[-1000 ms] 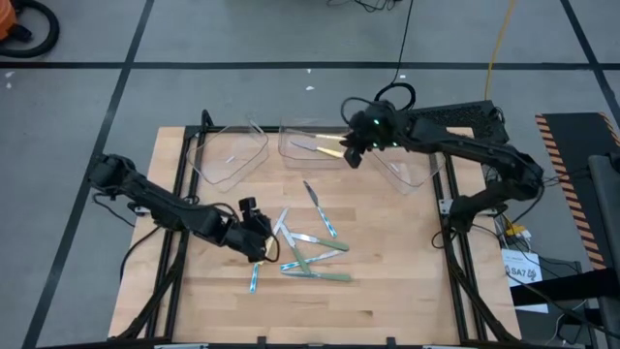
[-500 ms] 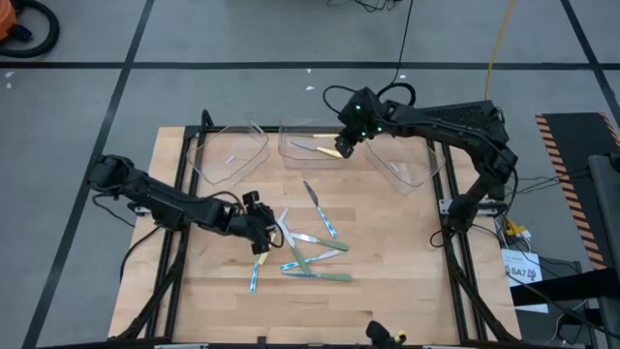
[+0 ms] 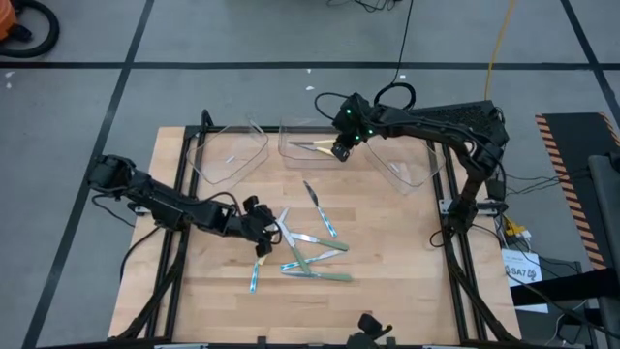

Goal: Sort silverware by color (type)
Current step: Put the right yellow table knife into the center transparent bin

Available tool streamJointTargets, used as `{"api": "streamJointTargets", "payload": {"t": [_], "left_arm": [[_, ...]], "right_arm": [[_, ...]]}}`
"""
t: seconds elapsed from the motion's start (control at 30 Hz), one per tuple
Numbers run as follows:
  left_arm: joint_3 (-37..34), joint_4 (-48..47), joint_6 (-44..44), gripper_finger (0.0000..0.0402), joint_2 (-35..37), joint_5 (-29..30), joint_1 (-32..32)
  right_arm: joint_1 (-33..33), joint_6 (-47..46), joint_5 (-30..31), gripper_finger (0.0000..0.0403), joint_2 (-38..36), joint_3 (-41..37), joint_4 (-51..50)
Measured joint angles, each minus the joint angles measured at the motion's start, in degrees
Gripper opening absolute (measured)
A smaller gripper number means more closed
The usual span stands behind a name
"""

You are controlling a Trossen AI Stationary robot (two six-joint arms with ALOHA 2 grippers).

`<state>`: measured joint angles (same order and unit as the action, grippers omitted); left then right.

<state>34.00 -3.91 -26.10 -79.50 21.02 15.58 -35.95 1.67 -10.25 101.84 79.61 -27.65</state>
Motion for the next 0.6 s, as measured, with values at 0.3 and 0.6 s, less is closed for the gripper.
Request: {"api": "streamJointTargets", "payload": {"t": [0.3, 0.6], "left_arm": [[0.0, 3.9, -4.4, 0.0209, 0.0, 0.0, 4.3], [0.0, 5.2, -7.5, 0.0209, 0.0, 2.7, 7.1]], "right_arm": [[-0.8, 0.5, 0.1, 0.0062, 0.3, 0.0, 0.0], [-0.8, 1.5, 2.9, 0.0084, 0.3, 0.0, 0.0]]}}
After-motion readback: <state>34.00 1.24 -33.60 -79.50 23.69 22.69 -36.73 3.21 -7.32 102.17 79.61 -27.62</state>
